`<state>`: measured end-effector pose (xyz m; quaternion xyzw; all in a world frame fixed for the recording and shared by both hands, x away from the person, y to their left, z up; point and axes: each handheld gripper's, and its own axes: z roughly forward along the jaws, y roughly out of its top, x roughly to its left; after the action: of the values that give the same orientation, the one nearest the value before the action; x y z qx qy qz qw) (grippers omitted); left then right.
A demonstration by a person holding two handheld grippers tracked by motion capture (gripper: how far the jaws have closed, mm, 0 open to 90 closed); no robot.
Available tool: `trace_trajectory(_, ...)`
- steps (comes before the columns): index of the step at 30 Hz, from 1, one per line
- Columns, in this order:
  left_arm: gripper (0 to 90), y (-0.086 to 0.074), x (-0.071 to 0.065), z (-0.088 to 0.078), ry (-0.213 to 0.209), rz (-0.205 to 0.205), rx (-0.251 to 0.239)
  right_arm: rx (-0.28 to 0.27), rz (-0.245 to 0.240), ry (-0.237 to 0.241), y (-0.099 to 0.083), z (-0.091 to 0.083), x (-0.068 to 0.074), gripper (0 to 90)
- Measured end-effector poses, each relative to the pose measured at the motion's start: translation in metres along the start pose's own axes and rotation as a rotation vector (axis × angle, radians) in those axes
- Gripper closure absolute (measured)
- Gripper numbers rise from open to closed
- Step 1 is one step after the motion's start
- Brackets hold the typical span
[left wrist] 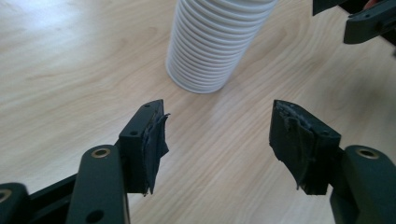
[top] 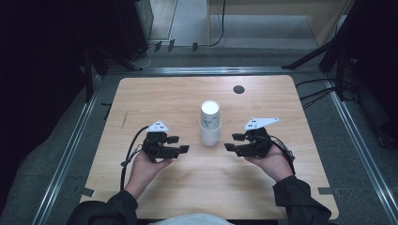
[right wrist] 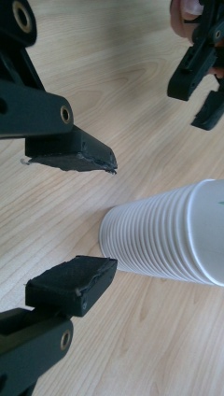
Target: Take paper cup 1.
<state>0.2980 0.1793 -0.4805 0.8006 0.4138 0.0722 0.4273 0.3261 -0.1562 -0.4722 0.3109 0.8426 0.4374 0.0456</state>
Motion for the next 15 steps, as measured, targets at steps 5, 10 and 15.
trace_trajectory(5,42.2,0.0013,0.0021,-0.007,-0.028,-0.01,-0.024,0.009,-0.003,-0.002,-0.0003,-0.0003,-0.0005,46.1)
trace_trajectory(10,39.5,0.0042,0.0041,-0.0064,-0.051,-0.001,0.026,0.017,-0.019,0.004,-0.0012,0.0002,0.0019,49.4)
trace_trajectory(15,39.1,0.0048,0.0011,-0.0057,-0.016,0.045,0.062,0.024,-0.026,0.006,-0.0015,0.0029,0.0029,49.4)
